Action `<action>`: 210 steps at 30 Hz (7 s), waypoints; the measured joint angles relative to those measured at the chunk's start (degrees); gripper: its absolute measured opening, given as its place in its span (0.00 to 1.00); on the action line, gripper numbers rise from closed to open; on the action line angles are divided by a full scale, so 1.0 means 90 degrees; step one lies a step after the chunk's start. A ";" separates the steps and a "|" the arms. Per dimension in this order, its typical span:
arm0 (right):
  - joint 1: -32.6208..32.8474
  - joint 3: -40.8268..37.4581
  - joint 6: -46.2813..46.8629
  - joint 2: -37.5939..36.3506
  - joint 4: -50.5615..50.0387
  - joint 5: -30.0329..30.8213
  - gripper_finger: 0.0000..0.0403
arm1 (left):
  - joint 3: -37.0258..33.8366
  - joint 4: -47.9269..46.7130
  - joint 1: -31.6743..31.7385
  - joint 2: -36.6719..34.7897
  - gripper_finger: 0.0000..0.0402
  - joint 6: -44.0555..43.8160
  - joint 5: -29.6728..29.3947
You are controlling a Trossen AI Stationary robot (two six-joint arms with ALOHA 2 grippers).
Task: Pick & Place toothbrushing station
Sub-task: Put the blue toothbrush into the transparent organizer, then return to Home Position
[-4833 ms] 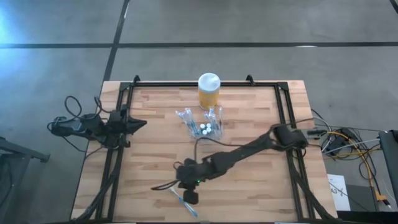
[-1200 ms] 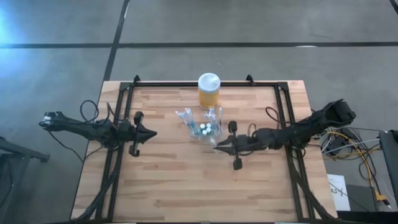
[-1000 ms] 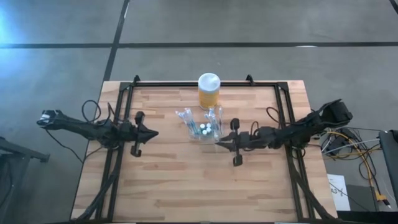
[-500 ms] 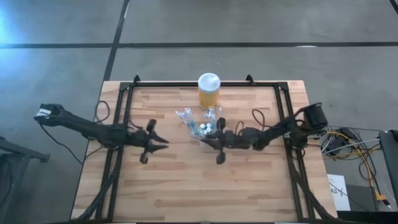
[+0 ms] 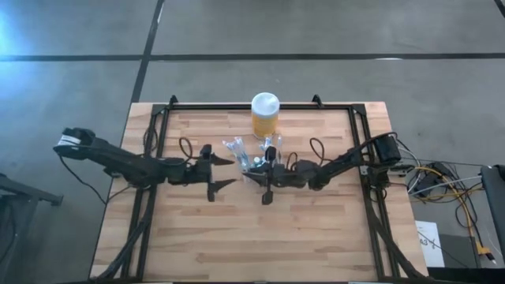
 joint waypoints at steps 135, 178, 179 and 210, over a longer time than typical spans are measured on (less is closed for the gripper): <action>0.0014 -0.5069 0.0126 -1.0976 -0.6270 0.0185 0.02 | -0.0364 0.5128 0.1916 0.3444 0.05 -0.0768 0.1062; 0.0014 -0.5064 0.0285 -1.0644 -0.6120 0.0165 0.02 | -0.0110 0.3003 0.1514 0.3507 0.34 -0.0145 0.1542; 0.0014 -0.5064 0.0297 -1.0648 -0.6116 0.0163 0.02 | -0.0110 0.2873 0.1504 0.3344 0.36 -0.0145 0.1654; 0.0011 -0.5064 0.0316 -1.0638 -0.6126 0.0183 0.02 | -0.0930 -0.3551 0.1462 -0.5376 0.02 0.2116 0.1374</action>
